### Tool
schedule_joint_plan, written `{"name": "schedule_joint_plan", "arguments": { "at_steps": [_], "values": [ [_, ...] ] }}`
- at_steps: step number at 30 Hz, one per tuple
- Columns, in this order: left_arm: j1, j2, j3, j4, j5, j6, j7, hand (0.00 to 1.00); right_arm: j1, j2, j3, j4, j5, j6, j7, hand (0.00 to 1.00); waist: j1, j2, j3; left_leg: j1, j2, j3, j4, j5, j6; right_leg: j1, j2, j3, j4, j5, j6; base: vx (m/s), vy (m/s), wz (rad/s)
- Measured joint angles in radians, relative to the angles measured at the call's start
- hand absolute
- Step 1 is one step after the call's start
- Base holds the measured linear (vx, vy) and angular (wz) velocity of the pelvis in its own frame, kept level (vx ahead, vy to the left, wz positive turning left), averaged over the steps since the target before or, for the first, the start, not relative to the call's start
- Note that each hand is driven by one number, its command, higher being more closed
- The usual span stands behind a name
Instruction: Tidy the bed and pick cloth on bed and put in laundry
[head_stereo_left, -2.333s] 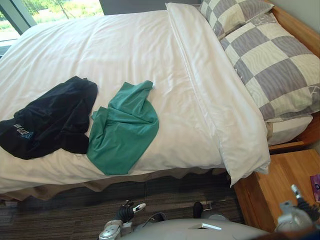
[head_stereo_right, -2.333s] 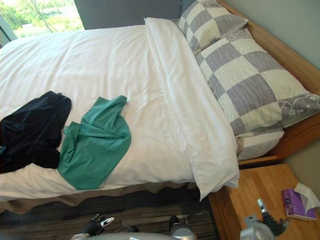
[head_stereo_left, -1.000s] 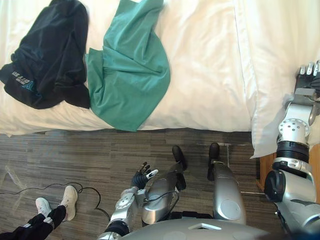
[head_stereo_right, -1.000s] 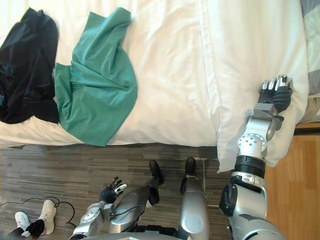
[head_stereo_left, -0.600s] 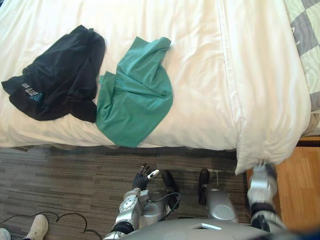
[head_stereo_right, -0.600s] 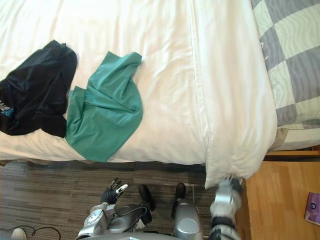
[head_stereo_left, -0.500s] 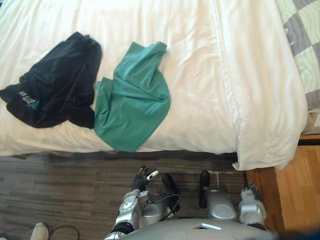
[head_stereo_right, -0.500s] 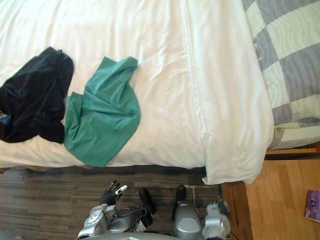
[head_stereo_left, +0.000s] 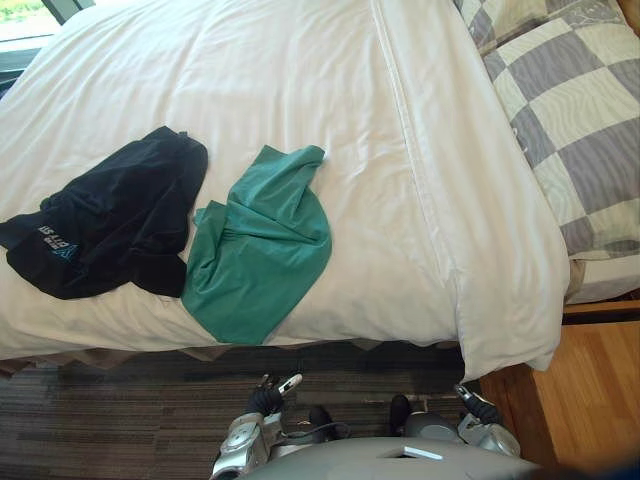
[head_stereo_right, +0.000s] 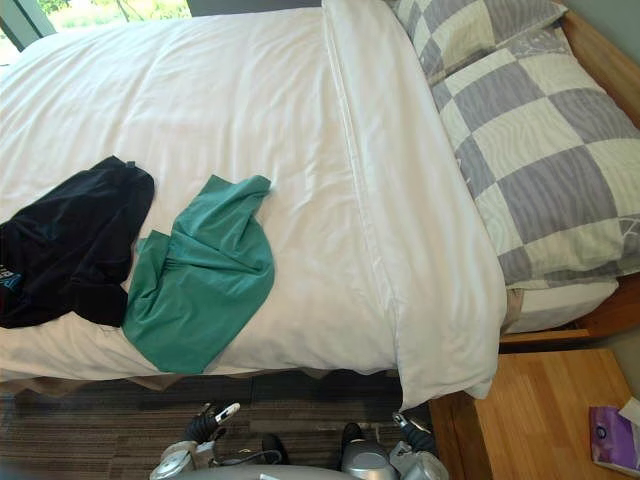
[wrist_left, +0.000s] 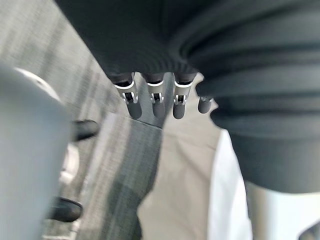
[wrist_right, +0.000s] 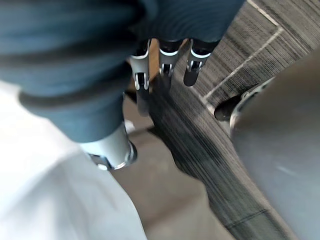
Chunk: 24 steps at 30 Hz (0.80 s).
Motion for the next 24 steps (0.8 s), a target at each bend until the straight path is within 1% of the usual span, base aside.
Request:
{"name": "schedule_joint_plan", "arguments": {
  "at_steps": [1, 2, 3, 4, 5, 6, 7, 8, 9, 10, 11, 12, 13, 14, 15, 16, 17, 18, 19, 20, 21, 22, 23, 24],
  "values": [
    [-0.004, 0.006, 0.001, 0.000, -0.001, 0.000, 0.001, 0.00, 0.000, -0.011, 0.012, 0.005, -0.014, -0.002, 0.010, 0.00, 0.000, -0.007, 0.006, -0.019, 0.014, -0.006, 0.062, -0.019, 0.000, 0.001, -0.008, 0.000, 0.013, -0.004, 0.001, -0.02, -0.007, -0.06],
    [-0.005, 0.019, 0.001, -0.006, -0.007, 0.000, 0.003, 0.00, 0.001, -0.033, 0.034, 0.018, -0.027, -0.003, 0.025, 0.00, 0.010, -0.019, 0.013, -0.054, 0.035, -0.014, 0.186, -0.048, -0.006, 0.005, -0.026, 0.002, 0.037, -0.010, 0.001, -0.04, 0.021, -0.22],
    [-0.006, 0.025, 0.004, -0.008, -0.009, -0.002, 0.001, 0.00, 0.007, -0.047, 0.037, 0.021, -0.030, -0.017, 0.041, 0.00, 0.018, -0.032, 0.020, -0.093, 0.058, -0.049, 0.309, -0.091, -0.004, 0.001, -0.045, 0.009, 0.054, -0.016, 0.000, -0.11, 0.078, -0.28],
    [-0.004, 0.025, 0.005, -0.008, -0.008, -0.002, 0.001, 0.00, 0.007, -0.059, 0.037, 0.021, -0.030, -0.025, 0.047, 0.00, 0.018, -0.027, 0.019, -0.109, 0.078, -0.070, 0.364, -0.115, 0.002, -0.003, -0.048, 0.015, 0.062, -0.023, 0.004, -0.11, 0.124, -0.34],
    [-0.001, 0.026, 0.004, -0.007, 0.001, -0.003, 0.000, 0.00, 0.004, -0.084, 0.038, 0.019, -0.029, -0.038, 0.056, 0.00, 0.009, -0.018, 0.017, -0.135, 0.135, -0.129, 0.459, -0.154, 0.007, -0.020, -0.052, 0.034, 0.096, -0.039, 0.011, -0.10, 0.139, -0.30],
    [0.000, 0.026, 0.005, -0.007, 0.003, -0.003, 0.000, 0.00, 0.000, -0.095, 0.038, 0.019, -0.029, -0.043, 0.058, 0.00, 0.005, -0.016, 0.019, -0.141, 0.166, -0.162, 0.492, -0.165, 0.007, -0.029, -0.055, 0.046, 0.113, -0.047, 0.020, -0.05, 0.257, -0.40],
    [0.002, 0.029, 0.004, -0.006, 0.002, -0.005, 0.002, 0.00, -0.012, -0.114, 0.047, 0.019, -0.024, -0.047, 0.065, 0.00, -0.005, -0.016, 0.019, -0.153, 0.227, -0.228, 0.528, -0.172, 0.006, -0.060, -0.065, 0.072, 0.155, -0.063, 0.037, -0.04, 0.377, -0.45],
    [0.000, 0.029, 0.001, -0.006, -0.002, -0.006, 0.005, 0.00, -0.024, -0.129, 0.056, 0.021, -0.017, -0.060, 0.071, 0.00, -0.010, -0.020, 0.017, -0.161, 0.266, -0.309, 0.526, -0.172, 0.007, -0.112, -0.083, 0.105, 0.211, -0.077, 0.061, -0.04, 0.424, -0.48],
    [-0.003, 0.029, -0.001, -0.006, -0.006, -0.006, 0.011, 0.00, -0.038, -0.136, 0.059, 0.024, -0.013, -0.066, 0.074, 0.00, -0.010, -0.020, 0.016, -0.166, 0.278, -0.345, 0.523, -0.171, 0.007, -0.139, -0.091, 0.123, 0.240, -0.080, 0.076, -0.03, 0.467, -0.57],
    [-0.012, 0.029, -0.012, -0.006, -0.018, -0.008, 0.015, 0.00, -0.062, -0.149, 0.070, 0.038, -0.011, -0.082, 0.078, 0.00, -0.011, -0.018, 0.018, -0.167, 0.300, -0.400, 0.503, -0.169, 0.001, -0.198, -0.105, 0.162, 0.286, -0.075, 0.107, -0.04, 0.560, -0.54],
    [-0.021, 0.029, -0.039, -0.004, -0.039, -0.008, 0.018, 0.00, -0.080, -0.159, 0.078, 0.050, -0.011, -0.093, 0.087, 0.00, -0.016, -0.007, 0.019, -0.159, 0.312, -0.420, 0.444, -0.157, -0.035, -0.238, -0.121, 0.188, 0.301, -0.055, 0.145, -0.05, 0.597, -0.48],
    [-0.030, 0.030, -0.056, -0.003, -0.043, -0.006, 0.018, 0.00, -0.082, -0.160, 0.078, 0.055, -0.012, -0.098, 0.092, 0.00, -0.016, -0.003, 0.022, -0.146, 0.309, -0.417, 0.405, -0.170, -0.087, -0.250, -0.131, 0.199, 0.299, -0.042, 0.167, -0.09, 0.672, -0.35],
    [-0.054, 0.039, -0.085, -0.001, -0.043, 0.001, 0.019, 0.00, -0.092, -0.151, 0.080, 0.054, -0.012, -0.102, 0.103, 0.00, -0.006, -0.007, 0.035, -0.112, 0.278, -0.386, 0.381, -0.239, -0.219, -0.255, -0.160, 0.219, 0.281, 0.004, 0.199, -0.15, 0.664, -0.50],
    [-0.073, 0.068, -0.097, -0.013, -0.029, 0.003, 0.020, 0.00, -0.103, -0.107, 0.111, 0.060, -0.013, -0.101, 0.121, 0.00, 0.022, -0.051, 0.063, -0.118, 0.234, -0.345, 0.446, -0.242, -0.207, -0.252, -0.202, 0.221, 0.241, 0.115, 0.150, -0.20, 0.652, -0.64],
    [-0.070, 0.080, -0.098, -0.013, -0.020, 0.005, 0.021, 0.00, -0.103, -0.095, 0.142, 0.063, -0.013, -0.101, 0.137, 0.00, 0.037, -0.042, 0.068, -0.120, 0.234, -0.321, 0.455, -0.242, -0.206, -0.246, -0.205, 0.192, 0.205, 0.193, 0.119, -0.27, 0.604, -0.75],
    [-0.059, 0.107, -0.098, -0.018, 0.018, 0.005, 0.031, 0.00, -0.103, -0.066, 0.213, 0.064, -0.034, -0.118, 0.181, 0.00, 0.052, -0.051, 0.063, -0.105, 0.232, -0.271, 0.438, -0.226, -0.176, -0.222, -0.214, 0.081, 0.139, 0.301, 0.105, -0.28, 0.506, -0.49],
    [-0.043, 0.123, -0.097, -0.029, 0.036, 0.004, 0.033, 0.00, -0.103, -0.047, 0.274, 0.060, -0.053, -0.137, 0.220, 0.00, 0.050, -0.064, 0.055, -0.092, 0.205, -0.246, 0.377, -0.201, -0.134, -0.210, -0.210, -0.020, 0.136, 0.292, 0.110, -0.30, 0.506, -0.24],
    [-0.043, 0.124, -0.099, -0.034, 0.041, 0.005, 0.032, 0.00, -0.103, -0.040, 0.286, 0.051, -0.052, -0.148, 0.233, 0.00, 0.048, -0.064, 0.054, -0.093, 0.189, -0.244, 0.344, -0.186, -0.110, -0.205, -0.199, -0.046, 0.149, 0.275, 0.108, -0.21, 0.322, 0.16],
    [-0.046, 0.120, -0.112, -0.043, 0.050, 0.005, 0.032, 0.00, -0.104, -0.038, 0.301, 0.038, -0.054, -0.165, 0.245, 0.00, 0.044, -0.065, 0.054, -0.095, 0.158, -0.241, 0.295, -0.160, -0.078, -0.202, -0.180, -0.067, 0.182, 0.219, 0.099, -0.15, 0.303, 0.32],
    [-0.054, 0.112, -0.143, -0.047, 0.058, 0.008, 0.031, 0.00, -0.100, -0.041, 0.306, 0.007, -0.061, -0.182, 0.262, 0.00, 0.041, -0.066, 0.053, -0.096, 0.111, -0.239, 0.239, -0.116, -0.049, -0.202, -0.155, -0.074, 0.230, 0.129, 0.097, -0.16, 0.286, 0.39],
    [-0.064, 0.104, -0.175, -0.046, 0.080, 0.027, 0.033, 0.00, -0.096, -0.046, 0.324, -0.033, -0.076, -0.202, 0.272, 0.00, 0.028, -0.066, 0.053, -0.093, 0.073, -0.246, 0.194, -0.082, -0.028, -0.190, -0.130, -0.073, 0.282, 0.033, 0.077, -0.16, 0.263, 0.34],
    [-0.066, 0.101, -0.181, -0.045, 0.083, 0.036, 0.034, 0.00, -0.090, -0.047, 0.338, -0.053, -0.096, -0.216, 0.274, 0.00, 0.022, -0.062, 0.051, -0.093, 0.054, -0.254, 0.175, -0.068, -0.020, -0.183, -0.122, -0.074, 0.298, -0.002, 0.061, -0.18, 0.178, 0.37],
    [-0.072, 0.096, -0.196, -0.042, 0.090, 0.048, 0.038, 0.00, -0.079, -0.050, 0.363, -0.076, -0.124, -0.241, 0.280, 0.00, 0.019, -0.062, 0.050, -0.088, 0.025, -0.261, 0.148, -0.052, -0.012, -0.168, -0.118, -0.076, 0.302, -0.046, 0.037, -0.17, 0.095, 0.22],
    [-0.083, 0.092, -0.196, -0.036, 0.089, 0.060, 0.052, 0.00, -0.077, -0.059, 0.428, -0.074, -0.180, -0.269, 0.281, 0.00, 0.023, -0.067, 0.048, -0.075, -0.010, -0.262, 0.128, -0.041, -0.003, -0.145, -0.137, -0.076, 0.269, -0.076, 0.033, -0.17, 0.070, 0.14]
  ]
}}
